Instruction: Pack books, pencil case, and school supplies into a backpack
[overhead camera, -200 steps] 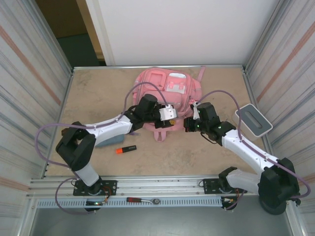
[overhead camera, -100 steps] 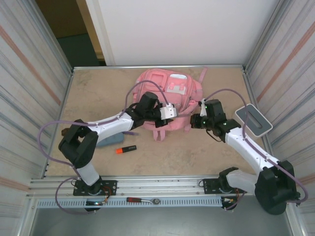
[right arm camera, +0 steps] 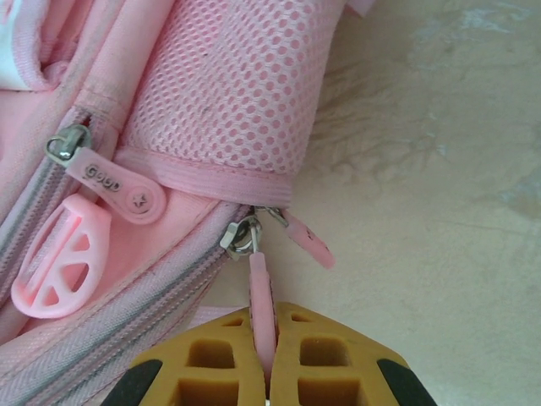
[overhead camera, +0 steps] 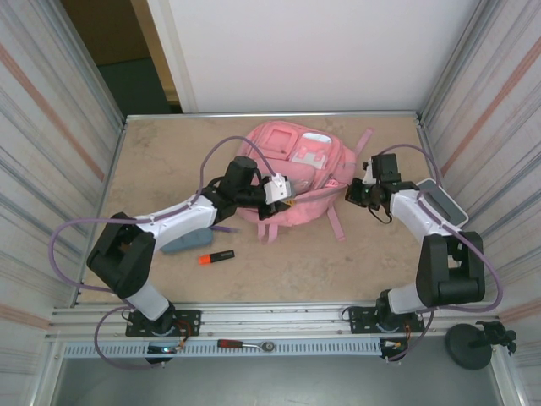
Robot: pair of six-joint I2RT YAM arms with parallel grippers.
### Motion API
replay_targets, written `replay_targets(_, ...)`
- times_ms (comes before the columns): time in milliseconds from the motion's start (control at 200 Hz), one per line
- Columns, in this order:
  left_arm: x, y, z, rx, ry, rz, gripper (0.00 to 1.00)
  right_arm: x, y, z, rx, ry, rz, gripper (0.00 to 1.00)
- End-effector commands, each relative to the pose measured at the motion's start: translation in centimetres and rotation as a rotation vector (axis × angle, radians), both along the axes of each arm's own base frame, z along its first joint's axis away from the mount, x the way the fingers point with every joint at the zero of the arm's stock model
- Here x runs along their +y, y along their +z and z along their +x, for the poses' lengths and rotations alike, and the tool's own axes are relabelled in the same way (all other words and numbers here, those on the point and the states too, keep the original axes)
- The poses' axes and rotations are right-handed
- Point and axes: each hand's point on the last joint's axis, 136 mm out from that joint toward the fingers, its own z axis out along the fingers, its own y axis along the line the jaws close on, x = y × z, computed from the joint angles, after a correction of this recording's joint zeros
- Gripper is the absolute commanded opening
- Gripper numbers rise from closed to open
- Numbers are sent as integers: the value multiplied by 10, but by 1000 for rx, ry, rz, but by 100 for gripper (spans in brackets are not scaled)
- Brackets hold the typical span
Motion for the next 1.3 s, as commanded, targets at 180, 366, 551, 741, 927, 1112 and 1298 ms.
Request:
replay_targets(180, -12, 45, -2, -74, -47, -129, 0, 3, 47, -12, -112, -2, 180, 47)
replay_targets(366, -27, 36, -7, -54, -76, -120, 0, -15, 43, 8, -102, -167, 294, 69)
replay_targets(551, -33, 32, -13, -44, -85, -112, 0, -29, 12, 58, -40, -263, 298, 74)
replay_targets(741, -37, 21, -14, -21, -88, -95, 0, 0, -5, 89, -16, -166, 485, 59)
replay_targets(927, -38, 14, -11, -15, -77, -83, 0, -16, -14, 76, -9, -197, 440, 15)
replay_targets(1112, -40, 14, -3, -12, -50, -71, 2, -47, -14, 52, -36, -280, 414, 3)
replay_targets(1298, -39, 19, 10, -31, 8, -67, 2, -66, -11, 25, -58, -334, 357, 1)
